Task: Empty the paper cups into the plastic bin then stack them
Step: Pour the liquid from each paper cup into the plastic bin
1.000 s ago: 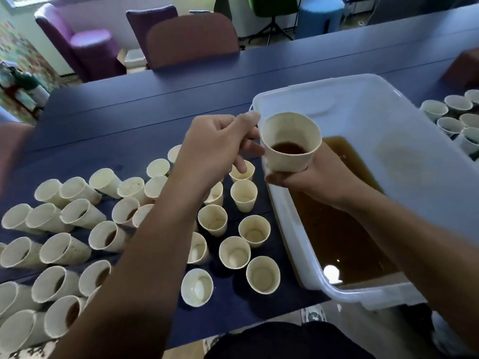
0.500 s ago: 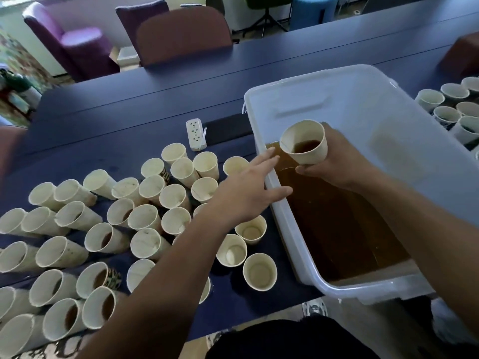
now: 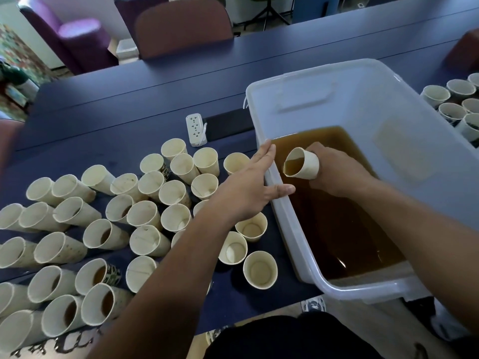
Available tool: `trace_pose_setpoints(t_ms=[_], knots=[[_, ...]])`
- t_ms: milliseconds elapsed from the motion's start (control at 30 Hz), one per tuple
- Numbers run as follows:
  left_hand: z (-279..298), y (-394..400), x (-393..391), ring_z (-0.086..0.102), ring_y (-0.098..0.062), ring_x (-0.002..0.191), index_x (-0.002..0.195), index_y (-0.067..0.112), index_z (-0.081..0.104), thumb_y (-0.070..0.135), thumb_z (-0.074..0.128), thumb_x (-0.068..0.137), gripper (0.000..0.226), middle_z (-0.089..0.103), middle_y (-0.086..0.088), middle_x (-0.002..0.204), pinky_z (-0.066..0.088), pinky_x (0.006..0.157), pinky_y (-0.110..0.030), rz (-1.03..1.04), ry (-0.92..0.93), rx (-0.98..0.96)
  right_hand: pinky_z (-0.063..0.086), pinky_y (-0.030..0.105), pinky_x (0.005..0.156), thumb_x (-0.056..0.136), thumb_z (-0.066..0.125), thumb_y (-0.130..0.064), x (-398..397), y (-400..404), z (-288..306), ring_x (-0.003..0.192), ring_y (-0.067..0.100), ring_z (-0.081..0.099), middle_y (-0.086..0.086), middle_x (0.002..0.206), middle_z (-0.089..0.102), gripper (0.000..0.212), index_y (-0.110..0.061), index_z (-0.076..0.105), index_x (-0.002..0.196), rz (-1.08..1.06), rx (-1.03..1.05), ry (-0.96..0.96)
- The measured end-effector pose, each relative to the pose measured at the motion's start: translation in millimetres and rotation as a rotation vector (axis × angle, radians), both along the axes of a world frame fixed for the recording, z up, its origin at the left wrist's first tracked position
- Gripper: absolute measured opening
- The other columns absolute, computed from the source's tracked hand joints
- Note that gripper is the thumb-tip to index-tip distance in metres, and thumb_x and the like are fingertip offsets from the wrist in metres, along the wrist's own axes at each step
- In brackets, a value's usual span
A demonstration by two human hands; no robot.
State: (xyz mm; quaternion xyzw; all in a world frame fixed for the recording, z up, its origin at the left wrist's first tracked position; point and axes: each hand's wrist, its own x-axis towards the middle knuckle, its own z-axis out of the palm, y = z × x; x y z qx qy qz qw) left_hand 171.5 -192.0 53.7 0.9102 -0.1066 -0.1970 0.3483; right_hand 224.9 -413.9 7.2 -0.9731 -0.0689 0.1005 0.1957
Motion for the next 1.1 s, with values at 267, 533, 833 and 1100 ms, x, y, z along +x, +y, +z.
trace_pose_setpoints(t_ms=[267,533,833,1100], knots=[[-0.4,2.0,-1.9,0.036,-0.013,0.146,0.162,0.037,0.01,0.043,0.072,0.09,0.095,-0.003,0.037,0.161,0.041,0.116,-0.042,0.064,0.04,-0.117,0.039,0.034,0.071,0.078,0.078,-0.023,-6.5,10.7,-5.3,0.104,0.029,0.057,0.003,0.114,0.059,0.059,-0.026,0.049,0.129,0.101,-0.155,-0.091],[-2.0,2.4,0.8,0.033,-0.016,0.148,0.162,0.036,0.012,0.042,0.073,0.089,0.096,-0.001,0.035,0.162,0.043,0.114,-0.044,0.067,0.039,-0.138,0.04,0.041,0.075,0.072,0.077,-0.009,-6.1,18.4,-4.3,0.095,0.038,0.057,0.01,0.105,0.061,0.05,-0.022,0.06,0.118,0.116,-0.33,-0.456],[-1.2,1.9,0.4,0.032,-0.02,0.149,0.162,0.035,0.012,0.037,0.075,0.087,0.098,-0.001,0.031,0.164,0.05,0.106,-0.049,0.069,0.042,-0.147,0.043,0.046,0.087,0.081,0.069,-0.012,-14.7,25.8,10.6,0.113,0.039,0.053,0.013,0.117,0.056,0.049,-0.02,0.052,0.126,0.126,-0.543,-0.375],[5.6,1.5,-0.9,0.031,-0.018,0.15,0.161,0.033,0.02,0.046,0.075,0.086,0.094,0.007,0.021,0.168,0.041,0.116,-0.043,0.057,-0.066,-0.048,0.047,0.047,0.087,0.085,0.065,-0.012,-15.8,19.4,34.3,0.109,0.04,0.055,0.013,0.116,0.054,0.043,-0.02,0.051,0.126,-0.057,-0.342,-0.223]])
